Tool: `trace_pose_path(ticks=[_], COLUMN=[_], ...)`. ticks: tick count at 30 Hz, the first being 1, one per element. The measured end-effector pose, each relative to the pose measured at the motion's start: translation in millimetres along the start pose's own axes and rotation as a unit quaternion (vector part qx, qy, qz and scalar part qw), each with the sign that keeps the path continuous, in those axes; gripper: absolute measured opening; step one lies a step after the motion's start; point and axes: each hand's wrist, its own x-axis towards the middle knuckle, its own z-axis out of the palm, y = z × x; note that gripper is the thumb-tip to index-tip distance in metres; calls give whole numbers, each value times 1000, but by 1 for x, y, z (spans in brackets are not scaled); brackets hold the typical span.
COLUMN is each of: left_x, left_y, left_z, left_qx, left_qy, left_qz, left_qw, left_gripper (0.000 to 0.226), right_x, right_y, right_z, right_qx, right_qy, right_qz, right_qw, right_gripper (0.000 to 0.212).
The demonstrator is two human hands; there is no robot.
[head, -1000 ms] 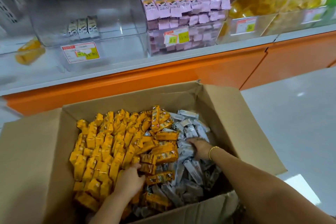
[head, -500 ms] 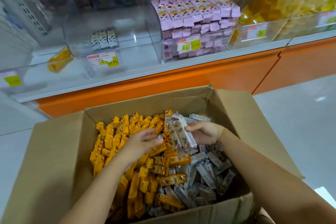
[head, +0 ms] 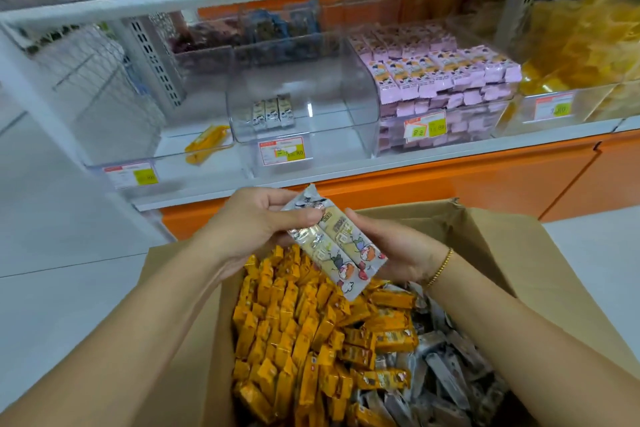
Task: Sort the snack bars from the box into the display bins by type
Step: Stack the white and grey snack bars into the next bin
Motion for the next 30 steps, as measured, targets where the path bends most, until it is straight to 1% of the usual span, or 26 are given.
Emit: trace_pose_path(ticks=[1, 2, 3, 4, 5, 6, 9, 12, 14, 15, 17, 18, 19, 20, 22, 24, 27, 28, 30], left_x=[2, 4, 7, 9, 11, 13, 15, 19, 18, 18, 18, 17, 17, 17, 19, 21, 27, 30, 36], left_y=[-1, -2, -2, -2, -3, -3, -2, -3, -1, -1, 0, 2, 3, 3, 6, 11, 22, 24, 26], left_z=[-5, -10, -15, -18, -22, -25, -28, -31, -30, -30, -30, -30, -31, -31, -33, -36, -38, -39, -38], left_qx=[-26, -55, -79, -105, -131, -159, -208, -236, -247, -250, -236, -217, -190, -162, -137, -150, -172, -162, -101], left_qy=[35, 71, 104, 135, 166, 190, 228, 245, 237, 229, 205, 193, 186, 185, 187, 197, 236, 262, 317], left_qz=[5, 7, 13, 20, 29, 40, 69, 74, 73, 69, 61, 61, 64, 69, 76, 80, 100, 118, 167], left_qw=[999, 996, 991, 985, 977, 968, 949, 937, 937, 938, 948, 955, 962, 967, 970, 966, 951, 944, 928], left_gripper=[44, 45, 53, 67, 81, 89, 80, 84, 82, 77, 52, 37, 28, 24, 35, 42, 23, 22, 29], right_x=[2, 4, 5, 5, 6, 8, 16, 24, 27, 27, 29, 30, 31, 32, 37, 43, 55, 60, 72], right_y=[-5, -9, -13, -17, -19, -22, -25, -29, -34, -38, -48, -55, -62, -70, -85, -97, -107, -108, -105], right_z=[1, 5, 9, 15, 22, 30, 46, 53, 53, 52, 45, 41, 38, 36, 34, 35, 44, 49, 58], right_qx=[-21, -31, -31, -20, -2, 16, 17, -19, -16, -12, -5, -5, -6, -12, -37, -54, -39, -36, -43], right_qy=[32, 64, 100, 134, 165, 193, 234, 246, 242, 242, 244, 243, 241, 239, 232, 231, 258, 271, 285], right_qz=[-5, -23, -53, -85, -115, -136, -160, -152, -146, -151, -168, -177, -186, -194, -203, -215, -239, -238, -212], right_qw=[999, 997, 993, 987, 980, 972, 959, 957, 959, 958, 955, 954, 952, 951, 950, 947, 935, 932, 934], right_gripper=[75, 72, 65, 58, 55, 54, 57, 63, 58, 54, 47, 47, 49, 50, 39, 28, 27, 26, 33])
